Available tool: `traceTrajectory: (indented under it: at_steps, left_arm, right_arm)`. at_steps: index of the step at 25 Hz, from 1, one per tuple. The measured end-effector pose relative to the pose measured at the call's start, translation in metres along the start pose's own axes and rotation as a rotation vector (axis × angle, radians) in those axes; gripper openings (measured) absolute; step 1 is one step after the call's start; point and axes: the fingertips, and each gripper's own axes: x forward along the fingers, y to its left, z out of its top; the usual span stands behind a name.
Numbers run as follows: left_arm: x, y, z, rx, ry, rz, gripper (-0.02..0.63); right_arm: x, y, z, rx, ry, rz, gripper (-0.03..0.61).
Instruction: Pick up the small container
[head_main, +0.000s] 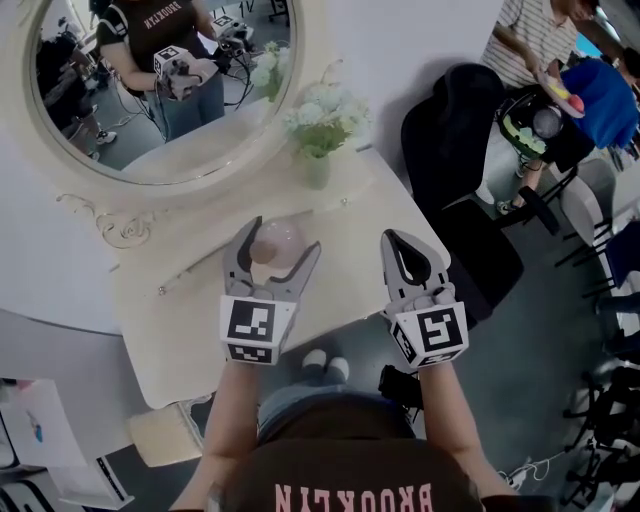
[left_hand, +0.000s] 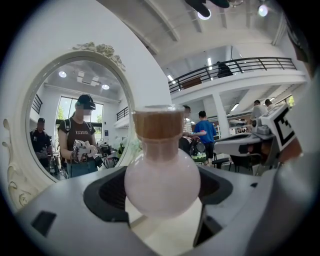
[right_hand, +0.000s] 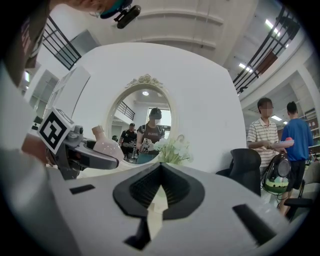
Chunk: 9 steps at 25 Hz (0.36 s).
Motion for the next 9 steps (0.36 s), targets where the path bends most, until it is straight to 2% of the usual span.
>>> traceTrajectory:
  at_steps: [9]
  left_arm:
    - [-0.0055,-0.0074,0.0106,0.016,-0.002,0.003,0.374]
  right_arm:
    - [-0.0029,0.0007,0.0091,-0.003,-0.014,0.014,-0.002]
